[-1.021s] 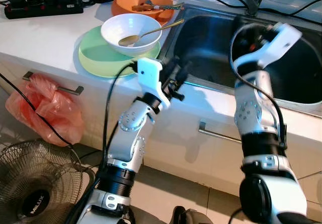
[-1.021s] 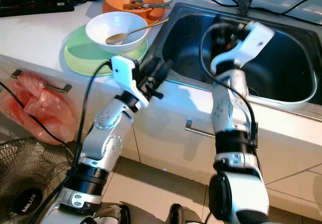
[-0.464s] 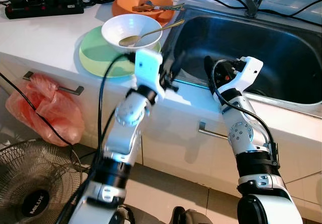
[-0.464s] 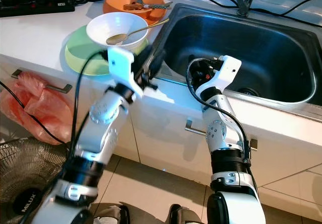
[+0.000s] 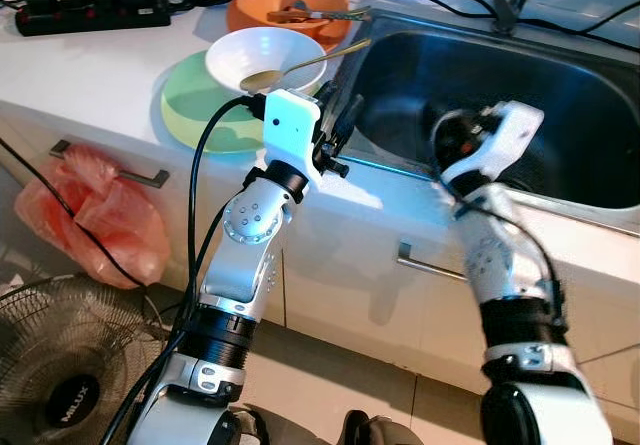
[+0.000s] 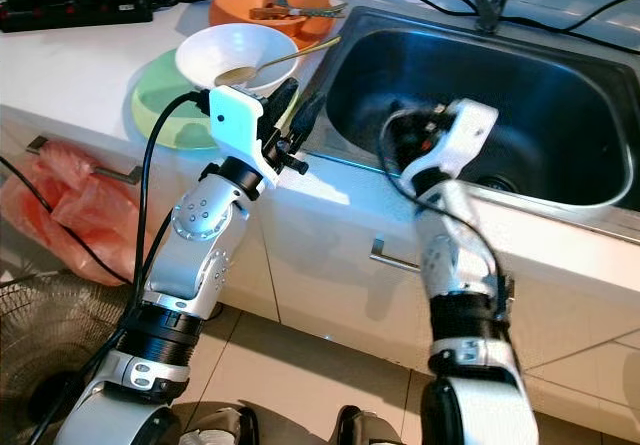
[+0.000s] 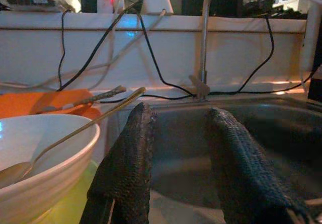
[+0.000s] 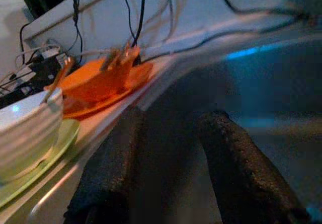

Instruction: Kitchen organization

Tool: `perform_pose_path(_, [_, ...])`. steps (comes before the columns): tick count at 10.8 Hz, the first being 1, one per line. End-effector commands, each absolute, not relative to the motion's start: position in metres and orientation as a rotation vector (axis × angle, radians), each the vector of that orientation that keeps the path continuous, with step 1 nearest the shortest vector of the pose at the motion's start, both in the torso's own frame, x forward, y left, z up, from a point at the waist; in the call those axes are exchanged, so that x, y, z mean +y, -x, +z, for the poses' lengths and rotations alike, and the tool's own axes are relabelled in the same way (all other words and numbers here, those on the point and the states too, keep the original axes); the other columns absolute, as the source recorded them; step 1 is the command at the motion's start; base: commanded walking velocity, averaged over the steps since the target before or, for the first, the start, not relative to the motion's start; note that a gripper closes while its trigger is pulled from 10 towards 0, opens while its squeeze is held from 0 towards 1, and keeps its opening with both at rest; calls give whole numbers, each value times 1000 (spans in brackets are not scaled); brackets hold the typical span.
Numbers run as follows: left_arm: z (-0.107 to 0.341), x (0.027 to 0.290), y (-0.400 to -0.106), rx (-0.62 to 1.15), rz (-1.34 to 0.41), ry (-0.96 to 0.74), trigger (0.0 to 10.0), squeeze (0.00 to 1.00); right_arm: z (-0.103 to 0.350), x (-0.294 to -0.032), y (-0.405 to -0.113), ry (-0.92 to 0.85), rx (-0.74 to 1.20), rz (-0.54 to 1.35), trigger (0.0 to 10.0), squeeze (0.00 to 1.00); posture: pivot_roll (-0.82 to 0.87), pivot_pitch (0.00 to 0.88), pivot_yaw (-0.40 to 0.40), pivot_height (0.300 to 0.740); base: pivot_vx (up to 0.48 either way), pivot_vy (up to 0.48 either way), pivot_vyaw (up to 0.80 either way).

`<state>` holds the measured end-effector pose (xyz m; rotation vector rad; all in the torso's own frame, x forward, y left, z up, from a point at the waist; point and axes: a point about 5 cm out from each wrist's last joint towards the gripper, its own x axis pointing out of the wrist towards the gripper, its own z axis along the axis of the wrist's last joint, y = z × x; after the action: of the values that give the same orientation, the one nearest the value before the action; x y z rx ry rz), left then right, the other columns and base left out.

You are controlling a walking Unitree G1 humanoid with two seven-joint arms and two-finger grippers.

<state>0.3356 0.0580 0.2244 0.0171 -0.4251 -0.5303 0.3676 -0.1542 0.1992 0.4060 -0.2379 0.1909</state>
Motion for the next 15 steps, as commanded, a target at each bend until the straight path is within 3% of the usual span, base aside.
perform_pose_path(1, [227,54,-336,-435,-540,-37,10000,0,212,-162,-367,-383,-295,168,10000,0,34,138,-41,740,0,0,0])
perform_pose_path(9, [253,79,-373,-448,-402,-412,10000,0,180,-168,-363,-301,-229,119,10000,0,29,143,-30,740,0,0,0])
perform_pose_path(15, [272,62,-401,-404,-391,-560,10000,0,178,-162,-362,-312,-226,132,10000,0,20,137,-28,740,0,0,0])
